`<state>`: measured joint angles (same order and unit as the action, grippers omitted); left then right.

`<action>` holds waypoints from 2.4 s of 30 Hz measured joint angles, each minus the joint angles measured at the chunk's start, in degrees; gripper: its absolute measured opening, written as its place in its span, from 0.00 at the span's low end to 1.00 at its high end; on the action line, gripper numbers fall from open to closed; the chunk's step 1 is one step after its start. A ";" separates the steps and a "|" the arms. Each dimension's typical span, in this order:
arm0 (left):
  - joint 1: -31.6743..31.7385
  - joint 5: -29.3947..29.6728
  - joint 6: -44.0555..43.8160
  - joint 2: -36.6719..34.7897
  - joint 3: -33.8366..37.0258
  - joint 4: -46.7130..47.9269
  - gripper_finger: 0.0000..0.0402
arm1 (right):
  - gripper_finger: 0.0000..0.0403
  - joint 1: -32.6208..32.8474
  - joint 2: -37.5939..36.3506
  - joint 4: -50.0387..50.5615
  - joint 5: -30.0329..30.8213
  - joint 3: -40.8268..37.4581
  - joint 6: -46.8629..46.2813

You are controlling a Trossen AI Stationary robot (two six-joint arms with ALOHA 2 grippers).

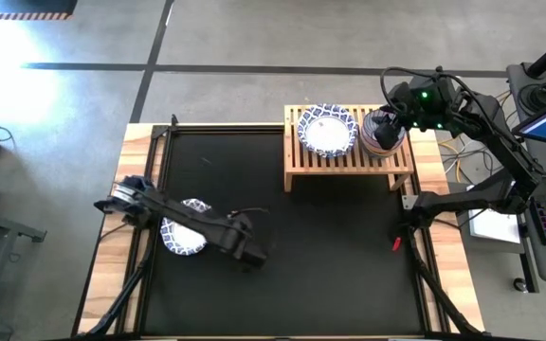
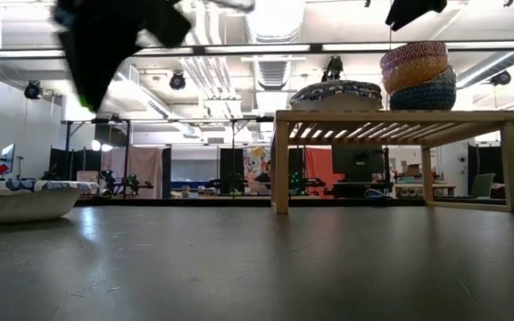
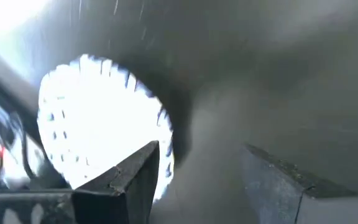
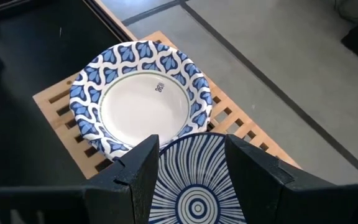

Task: Place and stack bowls onto a shelf
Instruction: Stack the white bowl on top of the other white bowl on the shelf

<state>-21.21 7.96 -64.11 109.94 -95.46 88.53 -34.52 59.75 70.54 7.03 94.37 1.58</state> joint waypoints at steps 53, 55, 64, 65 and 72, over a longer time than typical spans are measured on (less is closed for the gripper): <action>-1.94 28.76 21.12 -14.46 18.02 -29.76 0.00 | 0.43 0.00 0.02 1.68 0.50 0.02 -1.50; -1.73 33.68 24.80 -14.44 15.12 -29.15 0.00 | 0.43 0.00 0.04 1.68 0.50 0.02 -1.50; 4.30 39.90 41.11 -14.44 8.80 -33.13 0.00 | 0.43 0.00 0.04 2.13 0.52 0.02 -0.72; 5.29 40.65 43.13 -14.44 8.62 -34.86 0.00 | 0.43 0.00 0.04 2.14 0.52 0.02 -0.49; 11.05 40.62 62.23 -14.44 8.24 -53.50 0.00 | 0.43 0.00 0.00 2.20 3.84 0.00 -1.60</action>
<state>-10.17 48.58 -1.88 95.50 -87.22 35.03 -34.52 59.75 72.75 10.87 94.37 -0.02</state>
